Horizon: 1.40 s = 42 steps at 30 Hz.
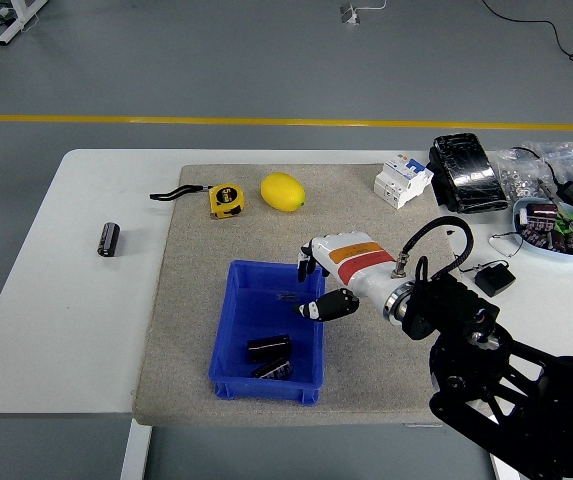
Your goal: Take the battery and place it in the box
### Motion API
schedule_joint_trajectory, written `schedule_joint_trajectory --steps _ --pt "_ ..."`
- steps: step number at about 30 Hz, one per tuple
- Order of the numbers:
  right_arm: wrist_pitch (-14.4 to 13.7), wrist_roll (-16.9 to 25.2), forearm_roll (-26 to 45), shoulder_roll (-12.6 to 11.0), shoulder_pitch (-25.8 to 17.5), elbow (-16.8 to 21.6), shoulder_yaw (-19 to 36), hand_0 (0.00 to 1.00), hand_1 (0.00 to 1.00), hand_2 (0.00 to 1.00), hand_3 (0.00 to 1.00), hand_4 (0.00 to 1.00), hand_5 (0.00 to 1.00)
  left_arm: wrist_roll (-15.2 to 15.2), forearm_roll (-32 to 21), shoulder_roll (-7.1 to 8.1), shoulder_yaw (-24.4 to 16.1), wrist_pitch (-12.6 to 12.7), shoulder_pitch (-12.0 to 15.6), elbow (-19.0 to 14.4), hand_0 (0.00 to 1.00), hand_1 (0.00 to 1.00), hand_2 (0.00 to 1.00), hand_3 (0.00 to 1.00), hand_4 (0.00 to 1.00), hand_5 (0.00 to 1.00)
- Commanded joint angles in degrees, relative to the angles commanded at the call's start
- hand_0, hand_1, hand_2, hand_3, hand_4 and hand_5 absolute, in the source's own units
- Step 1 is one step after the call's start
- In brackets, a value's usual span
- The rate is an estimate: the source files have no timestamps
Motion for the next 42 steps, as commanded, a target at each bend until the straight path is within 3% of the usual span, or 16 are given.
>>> schedule_joint_trajectory --steps 6,10,11,16,17,18,23,24,27,29,33,42 --pt "-3.2 1.5 2.0 -0.5 -1.0 -3.0 5.6 0.356 0.472 0.57 0.52 0.942 0.377 0.1 0.1 -0.15 -0.1 0.1 -0.1 0.0 0.566 0.505 0.523 0.647 0.637 0.748" --pt "-8.3 7.7 10.0 -0.7 -2.8 -8.2 9.4 0.356 0.472 0.57 0.52 0.942 0.377 -0.1 -0.1 -0.28 0.2 0.1 -0.5 0.1 0.566 0.505 0.523 0.647 0.637 0.748" --pt "-9.8 10.3 12.6 -0.9 -4.0 -9.7 10.7 0.451 0.544 0.643 0.705 0.998 0.661 -0.2 -0.5 -0.32 0.4 0.2 -0.6 0.1 0.569 0.505 0.524 0.647 0.638 0.749" --pt "-13.8 20.8 24.2 -1.9 -9.2 -11.8 15.2 0.451 0.544 0.643 0.705 0.998 0.661 -0.7 -1.7 -0.69 0.8 0.8 -1.0 0.2 0.569 0.505 0.524 0.647 0.638 0.749" --pt "-13.8 22.8 26.8 -2.1 -10.2 -11.8 15.9 0.451 0.544 0.643 0.705 0.998 0.661 -0.6 -1.7 -0.75 0.8 0.8 -1.1 0.2 0.569 0.505 0.524 0.647 0.638 0.749" --pt "-13.7 24.3 29.0 -2.2 -11.0 -11.5 16.6 0.601 0.672 0.768 0.799 0.998 0.77 -0.6 -1.5 -0.81 0.8 0.7 -1.1 0.2 0.569 0.506 0.528 0.647 0.636 0.748" --pt "-11.4 29.7 41.3 -2.5 -15.4 -9.5 20.4 0.601 0.672 0.768 0.799 0.998 0.77 -0.7 -1.8 -1.12 0.9 0.9 -1.3 0.2 0.569 0.506 0.528 0.647 0.636 0.748" --pt "-10.8 30.0 43.5 -2.5 -15.8 -9.3 20.8 0.725 0.759 0.826 0.843 0.998 0.854 -0.7 -1.7 -1.17 0.8 0.9 -1.4 0.2 0.57 0.51 0.534 0.646 0.636 0.749" --pt "-8.7 31.5 51.0 -2.3 -17.6 -9.0 21.9 0.725 0.759 0.826 0.843 0.998 0.854 -0.8 -1.4 -1.25 1.0 0.8 -1.6 0.2 0.57 0.51 0.534 0.646 0.636 0.749" --pt "-8.1 32.7 55.8 -2.1 -18.5 -9.2 22.3 0.764 0.789 0.84 0.851 0.998 0.908 -0.8 -1.3 -1.32 1.0 0.8 -1.7 0.2 0.573 0.51 0.54 0.646 0.635 0.747" --pt "-6.9 34.8 65.4 -1.7 -20.4 -9.9 22.6 0.764 0.789 0.84 0.851 0.998 0.908 -0.9 -1.5 -1.5 1.1 0.9 -1.8 0.2 0.573 0.51 0.54 0.646 0.635 0.747" --pt "-6.1 38.2 68.0 -0.5 -23.8 -11.2 24.3 0.802 0.811 0.844 0.859 0.998 0.915 -1.2 -2.5 -1.69 1.9 1.0 -2.0 0.2 0.574 0.508 0.551 0.645 0.634 0.747"
